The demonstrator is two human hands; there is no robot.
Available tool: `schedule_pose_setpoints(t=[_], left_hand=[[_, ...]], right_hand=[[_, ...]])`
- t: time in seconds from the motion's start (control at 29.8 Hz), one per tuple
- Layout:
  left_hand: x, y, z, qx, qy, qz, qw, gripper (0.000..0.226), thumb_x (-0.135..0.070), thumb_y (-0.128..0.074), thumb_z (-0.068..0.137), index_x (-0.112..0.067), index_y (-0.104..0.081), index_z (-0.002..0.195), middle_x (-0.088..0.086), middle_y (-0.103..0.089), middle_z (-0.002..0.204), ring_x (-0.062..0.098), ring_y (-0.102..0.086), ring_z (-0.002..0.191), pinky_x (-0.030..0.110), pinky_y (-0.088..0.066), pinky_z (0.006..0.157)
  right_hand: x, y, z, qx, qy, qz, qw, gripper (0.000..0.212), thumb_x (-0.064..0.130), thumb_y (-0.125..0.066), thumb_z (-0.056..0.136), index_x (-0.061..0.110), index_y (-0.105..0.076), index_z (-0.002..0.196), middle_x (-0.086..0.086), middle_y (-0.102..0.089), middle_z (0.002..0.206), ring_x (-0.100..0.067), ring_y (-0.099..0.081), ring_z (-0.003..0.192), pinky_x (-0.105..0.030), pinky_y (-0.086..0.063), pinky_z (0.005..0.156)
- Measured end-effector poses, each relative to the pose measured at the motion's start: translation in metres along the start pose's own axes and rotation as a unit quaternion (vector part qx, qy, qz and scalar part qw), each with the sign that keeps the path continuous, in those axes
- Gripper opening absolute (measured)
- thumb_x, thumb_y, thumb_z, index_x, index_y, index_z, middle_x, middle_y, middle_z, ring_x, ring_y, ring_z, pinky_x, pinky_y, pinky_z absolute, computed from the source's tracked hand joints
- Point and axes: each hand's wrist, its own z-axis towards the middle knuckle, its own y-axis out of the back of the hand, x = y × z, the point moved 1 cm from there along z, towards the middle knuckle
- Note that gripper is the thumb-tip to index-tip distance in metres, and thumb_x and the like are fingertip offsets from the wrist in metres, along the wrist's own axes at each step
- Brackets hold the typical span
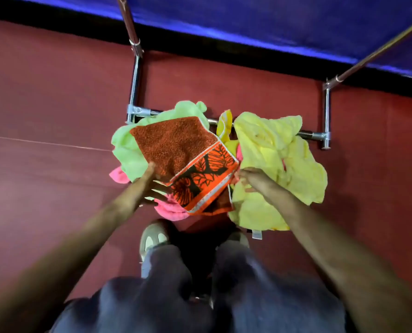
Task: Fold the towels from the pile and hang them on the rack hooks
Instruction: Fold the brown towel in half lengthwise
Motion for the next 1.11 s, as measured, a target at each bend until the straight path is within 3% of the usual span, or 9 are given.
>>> schedule_pose_setpoints(t=[0.1, 0.17, 0.27, 0.4, 0.5, 0.6, 0.77, 0.97, 1.11], left_hand=[[0.007, 0.008, 0.019, -0.018, 0.008, 0.002, 1.000, 0.060, -0.063, -0.018, 0.086, -0.019, -0.058, 0.081, -0.007, -0.070, 0.057, 0.011, -0.064, 0.057, 0.025, -0.046, 0.057], [0.012, 0.010, 0.026, -0.015, -0.012, 0.013, 1.000, 0.058, -0.061, -0.020, 0.086, -0.018, -0.059, 0.082, -0.003, -0.070, 0.067, 0.010, -0.064, 0.059, 0.025, -0.048, 0.061], [0.015, 0.001, 0.038, -0.012, -0.001, 0.010, 1.000, 0.055, -0.053, -0.017, 0.093, -0.017, -0.057, 0.082, 0.005, -0.065, 0.077, 0.009, -0.064, 0.057, 0.026, -0.047, 0.064], [0.014, -0.014, 0.038, -0.004, 0.007, 0.003, 1.000, 0.051, -0.046, -0.015, 0.095, -0.018, -0.055, 0.079, 0.007, -0.061, 0.078, 0.017, -0.062, 0.061, 0.022, -0.048, 0.059], [0.009, -0.026, 0.027, -0.007, -0.022, 0.009, 1.000, 0.045, -0.040, -0.019, 0.096, -0.019, -0.055, 0.080, 0.006, -0.060, 0.078, 0.020, -0.056, 0.070, 0.021, -0.046, 0.060], [-0.012, -0.036, 0.013, -0.031, -0.119, 0.007, 0.992, 0.029, -0.027, -0.030, 0.097, -0.021, -0.054, 0.083, -0.001, -0.059, 0.080, 0.015, -0.054, 0.077, 0.007, -0.045, 0.059], [-0.086, -0.049, -0.052, -0.004, -0.317, 0.027, 0.948, 0.017, -0.031, -0.043, 0.087, -0.029, -0.055, 0.098, -0.020, -0.061, 0.096, -0.003, -0.052, 0.098, 0.016, -0.039, 0.094], [-0.151, -0.057, -0.144, -0.040, -0.480, -0.062, 0.874, 0.027, -0.015, -0.049, 0.083, -0.019, -0.050, 0.109, -0.013, -0.060, 0.104, -0.013, -0.057, 0.093, 0.006, -0.042, 0.082], [-0.180, -0.056, -0.195, -0.069, -0.519, -0.073, 0.849, 0.014, -0.017, -0.052, 0.079, -0.024, -0.056, 0.090, -0.016, -0.069, 0.077, -0.009, -0.061, 0.076, 0.008, -0.046, 0.071]], right_hand=[[0.005, -0.003, 0.042, -0.041, 0.043, -0.032, 0.998, 0.029, 0.004, -0.045, 0.092, -0.008, -0.051, 0.118, -0.012, -0.049, 0.099, -0.019, -0.047, 0.084, -0.004, -0.039, 0.052], [0.002, -0.009, 0.063, -0.040, 0.055, -0.049, 0.996, 0.031, 0.003, -0.047, 0.090, -0.005, -0.049, 0.120, -0.015, -0.053, 0.100, -0.016, -0.053, 0.078, -0.004, -0.035, 0.043], [-0.015, -0.022, 0.086, -0.039, 0.053, -0.062, 0.996, 0.039, 0.003, -0.052, 0.087, 0.000, -0.042, 0.125, -0.014, -0.054, 0.098, -0.012, -0.059, 0.071, -0.011, -0.043, 0.051], [-0.021, -0.032, 0.089, -0.098, 0.068, -0.036, 0.992, 0.044, 0.003, -0.061, 0.081, -0.003, -0.045, 0.122, -0.023, -0.060, 0.116, -0.024, -0.060, 0.097, -0.035, -0.045, 0.089], [-0.008, -0.036, 0.058, -0.063, 0.132, 0.010, 0.989, 0.037, -0.001, -0.057, 0.083, 0.000, -0.046, 0.118, -0.019, -0.060, 0.097, -0.001, -0.059, 0.066, -0.020, -0.047, 0.069], [0.025, -0.036, 0.011, -0.028, 0.206, 0.079, 0.975, 0.027, -0.001, -0.054, 0.085, 0.010, -0.051, 0.109, -0.009, -0.052, 0.084, -0.011, -0.048, 0.059, -0.014, -0.036, 0.051], [0.100, -0.022, -0.092, 0.032, 0.269, 0.255, 0.928, 0.019, 0.007, -0.050, 0.089, 0.021, -0.059, 0.081, 0.005, -0.056, 0.072, -0.002, -0.055, 0.062, -0.012, -0.048, 0.050], [0.164, 0.005, -0.205, 0.187, 0.339, 0.367, 0.846, 0.022, 0.013, -0.040, 0.093, 0.010, -0.062, 0.091, -0.004, -0.071, 0.081, -0.014, -0.070, 0.075, -0.022, -0.056, 0.076], [0.177, 0.019, -0.269, 0.178, 0.417, 0.265, 0.851, 0.019, 0.001, -0.048, 0.087, 0.013, -0.059, 0.097, 0.001, -0.071, 0.085, -0.009, -0.069, 0.077, -0.018, -0.056, 0.072]])
